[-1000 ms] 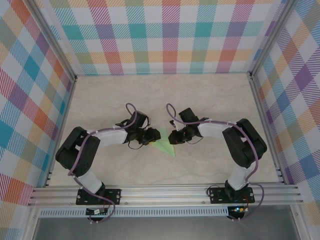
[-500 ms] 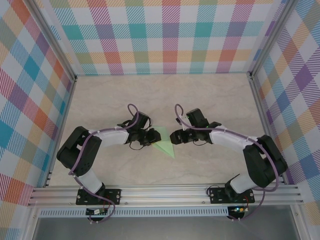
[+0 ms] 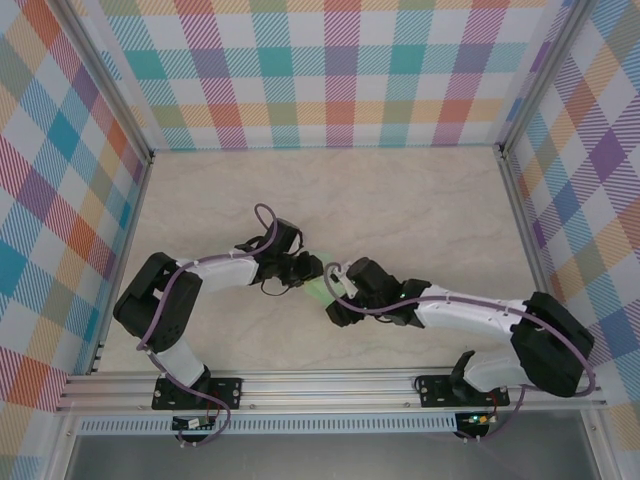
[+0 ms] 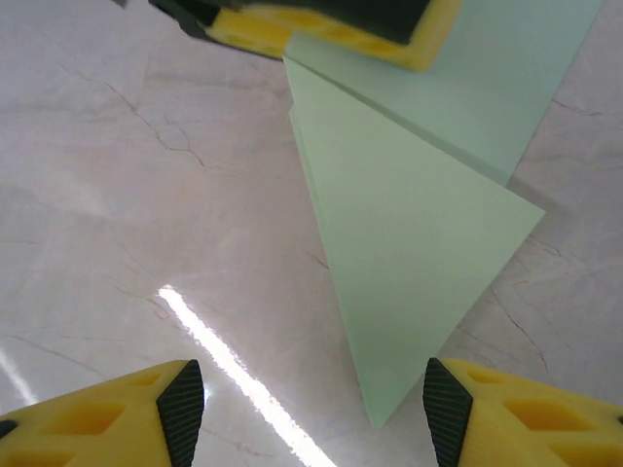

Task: Fold a paper plane with a square sheet of paper (fold left side to right side)
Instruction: Fourth fold the wing at the center of the table.

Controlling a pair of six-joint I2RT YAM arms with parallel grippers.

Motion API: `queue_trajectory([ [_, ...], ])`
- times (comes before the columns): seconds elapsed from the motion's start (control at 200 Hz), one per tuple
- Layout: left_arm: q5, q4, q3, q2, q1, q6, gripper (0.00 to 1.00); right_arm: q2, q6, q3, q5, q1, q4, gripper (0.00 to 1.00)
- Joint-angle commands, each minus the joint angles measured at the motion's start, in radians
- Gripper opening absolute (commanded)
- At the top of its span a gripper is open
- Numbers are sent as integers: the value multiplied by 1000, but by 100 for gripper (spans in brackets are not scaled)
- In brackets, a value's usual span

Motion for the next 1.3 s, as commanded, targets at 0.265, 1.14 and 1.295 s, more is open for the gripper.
queue_trajectory([
  [0.265, -22, -33, 56, -20, -11, -23, 27, 172, -64, 95, 184, 60, 45, 61],
  [1.14, -40, -100, 105, -31, -3, 3, 35, 240, -60, 113, 228, 74, 7, 27],
  [1.295, -50, -125, 97, -64, 10, 19, 43, 258, -41, 106, 208, 74, 4, 21],
])
